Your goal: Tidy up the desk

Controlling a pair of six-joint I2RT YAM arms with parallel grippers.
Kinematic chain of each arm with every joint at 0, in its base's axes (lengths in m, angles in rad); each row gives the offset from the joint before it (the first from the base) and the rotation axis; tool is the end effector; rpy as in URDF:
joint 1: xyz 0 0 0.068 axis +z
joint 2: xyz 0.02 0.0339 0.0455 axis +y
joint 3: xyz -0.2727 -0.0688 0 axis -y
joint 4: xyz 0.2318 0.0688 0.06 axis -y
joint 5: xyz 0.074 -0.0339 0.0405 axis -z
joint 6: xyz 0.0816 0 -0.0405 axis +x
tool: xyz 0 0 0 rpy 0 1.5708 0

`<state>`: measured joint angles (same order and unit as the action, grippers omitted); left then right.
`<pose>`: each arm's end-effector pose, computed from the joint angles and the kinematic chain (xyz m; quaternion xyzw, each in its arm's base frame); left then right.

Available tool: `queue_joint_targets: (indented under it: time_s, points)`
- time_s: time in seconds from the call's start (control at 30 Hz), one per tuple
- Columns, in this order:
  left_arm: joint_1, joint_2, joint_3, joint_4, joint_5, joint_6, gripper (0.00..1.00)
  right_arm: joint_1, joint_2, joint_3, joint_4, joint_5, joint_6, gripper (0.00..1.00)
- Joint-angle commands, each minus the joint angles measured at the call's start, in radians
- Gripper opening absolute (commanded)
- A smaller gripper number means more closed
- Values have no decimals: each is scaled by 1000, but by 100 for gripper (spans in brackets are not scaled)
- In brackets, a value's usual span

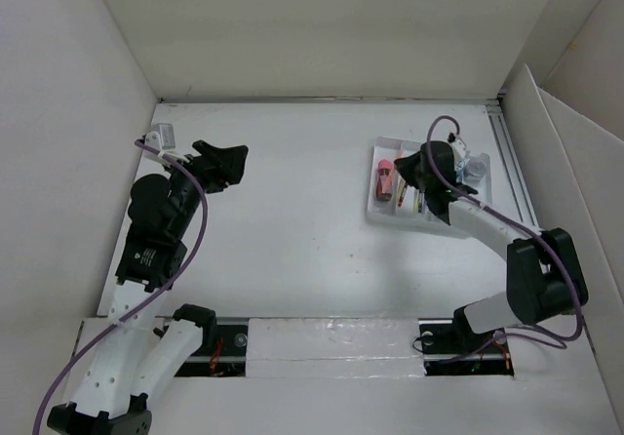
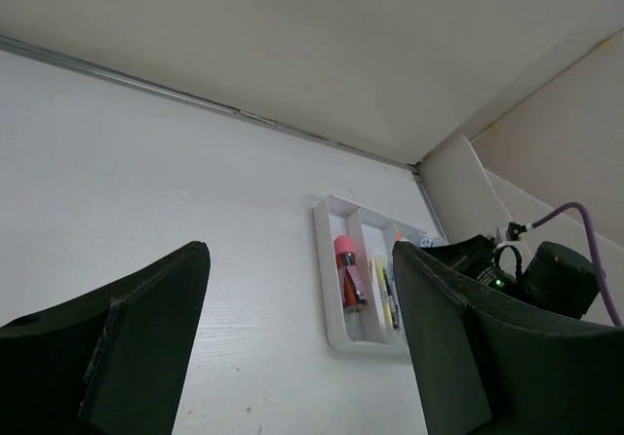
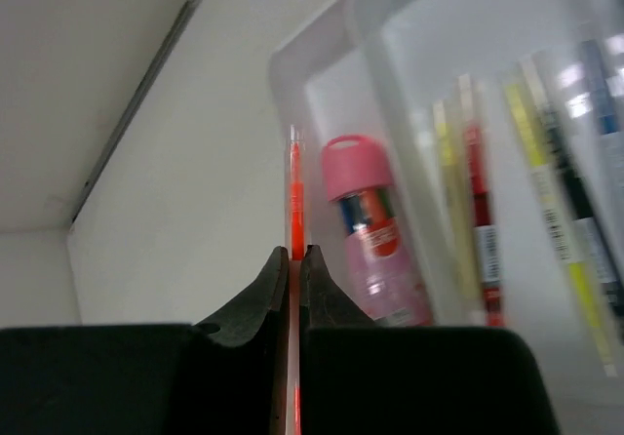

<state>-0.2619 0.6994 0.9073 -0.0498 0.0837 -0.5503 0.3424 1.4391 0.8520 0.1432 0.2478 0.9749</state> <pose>0.1712 -0.0530 0.4201 -0.0617 0.6463 -0.3252 0.6875 0.3352 0.0982 0.2396 0.3236 0.7768 0.2418 0.4831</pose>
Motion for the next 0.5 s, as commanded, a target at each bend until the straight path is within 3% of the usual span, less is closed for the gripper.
queue_joint_targets:
  time_s: [0.0,0.17,0.27,0.47]
  points:
    - [-2,5,-2,44,30,12,72,-126,14,-39,35,-163,48,0]
    - [-2,11,-5,44,36,12,72,-296,50,-30,7,-273,64,0]
    - [-2,14,-4,45,42,12,72,-324,66,-22,21,-311,74,0]
    - [-2,34,1,44,44,13,73,-336,115,36,-42,-317,61,21]
